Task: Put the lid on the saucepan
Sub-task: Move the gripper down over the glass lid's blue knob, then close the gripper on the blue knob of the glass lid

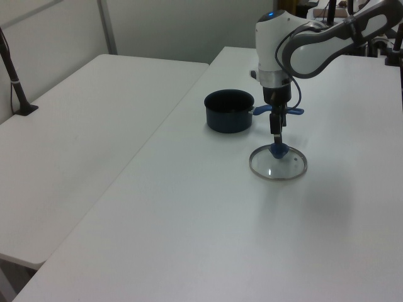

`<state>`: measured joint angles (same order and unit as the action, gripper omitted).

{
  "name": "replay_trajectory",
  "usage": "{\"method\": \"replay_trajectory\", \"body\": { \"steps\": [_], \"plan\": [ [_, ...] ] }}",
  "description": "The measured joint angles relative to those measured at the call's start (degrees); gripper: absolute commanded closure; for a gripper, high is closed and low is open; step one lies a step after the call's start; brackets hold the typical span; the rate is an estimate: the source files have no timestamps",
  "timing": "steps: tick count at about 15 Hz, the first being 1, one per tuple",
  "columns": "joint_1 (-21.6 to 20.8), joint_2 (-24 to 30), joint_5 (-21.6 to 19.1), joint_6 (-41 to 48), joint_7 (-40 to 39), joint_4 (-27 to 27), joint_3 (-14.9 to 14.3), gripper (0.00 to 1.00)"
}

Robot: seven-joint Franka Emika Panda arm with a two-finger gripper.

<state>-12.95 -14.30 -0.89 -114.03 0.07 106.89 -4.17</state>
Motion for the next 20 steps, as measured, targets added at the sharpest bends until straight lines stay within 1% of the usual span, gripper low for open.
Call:
{"method": "replay_trajectory", "body": {
  "steps": [7,9,13,17,20],
  "plan": [
    [-1.43,-0.01,0.0,0.0,0.3,0.8,0.75,0.0],
    [-1.58,-0.02,0.0,0.0,0.33,0.97,0.75,0.02],
    [-1.58,-0.32,0.45,0.0,0.34,1.44,0.75,0.03],
    [-1.62,-1.38,0.6,-0.04,0.34,1.47,0.8,0.09],
    [-2.03,-1.87,0.63,-0.45,1.15,1.46,0.96,0.1]
  ]
}}
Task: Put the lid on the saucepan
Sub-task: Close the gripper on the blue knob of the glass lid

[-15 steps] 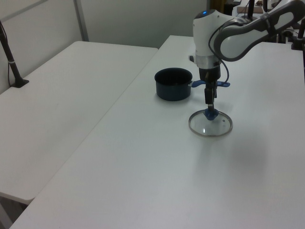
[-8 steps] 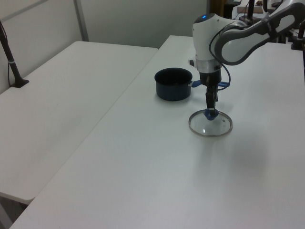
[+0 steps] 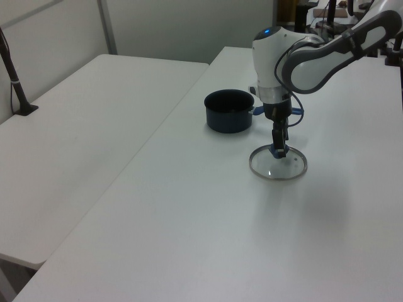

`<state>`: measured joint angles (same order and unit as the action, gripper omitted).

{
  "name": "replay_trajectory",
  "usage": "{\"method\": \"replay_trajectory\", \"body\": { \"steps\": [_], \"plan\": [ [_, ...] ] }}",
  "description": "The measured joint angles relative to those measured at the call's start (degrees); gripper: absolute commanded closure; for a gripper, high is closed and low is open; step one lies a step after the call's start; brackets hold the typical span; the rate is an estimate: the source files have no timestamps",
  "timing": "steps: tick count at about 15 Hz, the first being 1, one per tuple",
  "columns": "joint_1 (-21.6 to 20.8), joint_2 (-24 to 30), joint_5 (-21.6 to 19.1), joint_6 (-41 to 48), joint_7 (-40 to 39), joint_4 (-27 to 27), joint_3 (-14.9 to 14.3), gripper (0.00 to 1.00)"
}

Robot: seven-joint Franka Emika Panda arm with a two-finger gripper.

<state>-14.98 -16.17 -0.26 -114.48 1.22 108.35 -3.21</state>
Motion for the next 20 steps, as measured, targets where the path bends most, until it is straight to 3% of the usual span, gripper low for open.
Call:
{"method": "replay_trajectory", "body": {
  "steps": [3,10,17,20],
  "plan": [
    [-0.39,-0.56,0.64,-1.07,1.39,0.0,0.05,0.11],
    [-0.41,-1.07,0.84,-2.12,2.86,-0.07,0.07,0.23],
    [-0.42,-1.06,0.85,-2.12,3.99,-0.22,0.08,0.45],
    [-0.42,-1.06,0.85,-2.12,4.55,-0.23,0.08,0.5]
  ]
}}
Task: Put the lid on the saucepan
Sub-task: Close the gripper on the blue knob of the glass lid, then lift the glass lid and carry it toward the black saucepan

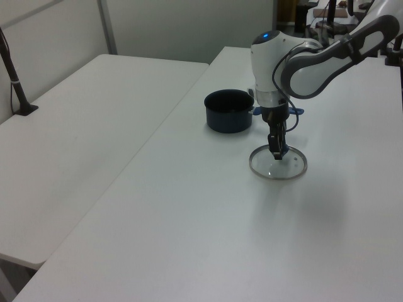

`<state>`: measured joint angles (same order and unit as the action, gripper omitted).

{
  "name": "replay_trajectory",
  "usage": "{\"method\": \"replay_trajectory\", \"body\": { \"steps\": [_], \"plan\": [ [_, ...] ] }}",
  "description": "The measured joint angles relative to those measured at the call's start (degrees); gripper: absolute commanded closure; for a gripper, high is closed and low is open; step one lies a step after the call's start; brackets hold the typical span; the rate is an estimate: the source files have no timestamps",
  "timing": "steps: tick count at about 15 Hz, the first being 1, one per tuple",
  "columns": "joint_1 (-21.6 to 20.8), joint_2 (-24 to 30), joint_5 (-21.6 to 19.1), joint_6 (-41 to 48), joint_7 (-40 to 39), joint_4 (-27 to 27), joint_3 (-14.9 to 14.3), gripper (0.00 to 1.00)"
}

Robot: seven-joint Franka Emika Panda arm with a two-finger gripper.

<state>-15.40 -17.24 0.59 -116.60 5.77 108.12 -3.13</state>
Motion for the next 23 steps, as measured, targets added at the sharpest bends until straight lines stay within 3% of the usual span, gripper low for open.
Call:
{"method": "replay_trajectory", "body": {
  "steps": [6,13,23],
  "plan": [
    [0.03,0.77,0.02,0.8,0.1,-0.34,0.0,0.5],
    [1.12,7.77,0.12,16.16,-1.12,-5.24,-0.69,0.5],
    [5.05,6.62,-0.21,19.4,-3.35,-12.08,-2.77,0.5]
  ]
}}
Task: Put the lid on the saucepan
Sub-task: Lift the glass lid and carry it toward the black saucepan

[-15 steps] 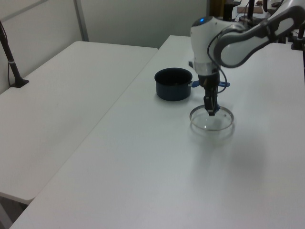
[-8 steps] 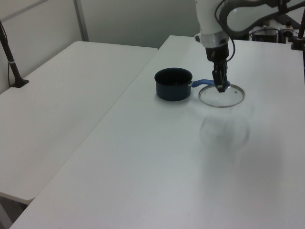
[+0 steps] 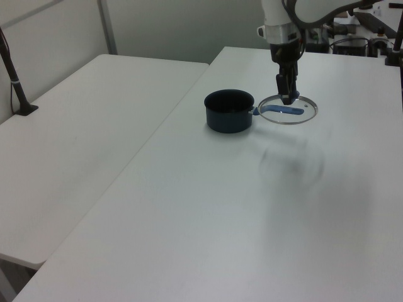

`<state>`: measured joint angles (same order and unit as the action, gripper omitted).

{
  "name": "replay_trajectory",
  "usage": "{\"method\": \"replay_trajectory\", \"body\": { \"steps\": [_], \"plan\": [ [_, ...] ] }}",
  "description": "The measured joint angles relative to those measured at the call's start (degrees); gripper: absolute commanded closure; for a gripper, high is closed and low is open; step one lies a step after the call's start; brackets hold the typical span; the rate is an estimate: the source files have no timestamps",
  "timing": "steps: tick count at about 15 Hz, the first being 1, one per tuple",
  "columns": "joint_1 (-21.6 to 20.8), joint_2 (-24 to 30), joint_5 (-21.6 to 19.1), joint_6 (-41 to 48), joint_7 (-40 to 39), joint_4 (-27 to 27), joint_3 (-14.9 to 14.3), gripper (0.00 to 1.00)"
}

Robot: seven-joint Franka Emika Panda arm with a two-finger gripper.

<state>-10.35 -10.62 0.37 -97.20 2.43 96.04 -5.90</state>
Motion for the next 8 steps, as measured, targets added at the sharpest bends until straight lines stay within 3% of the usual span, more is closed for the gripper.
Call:
{"method": "replay_trajectory", "body": {
  "steps": [8],
  "plan": [
    [4.31,-9.25,-0.81,-0.83,1.63,-11.36,0.0,0.5]
  ]
}}
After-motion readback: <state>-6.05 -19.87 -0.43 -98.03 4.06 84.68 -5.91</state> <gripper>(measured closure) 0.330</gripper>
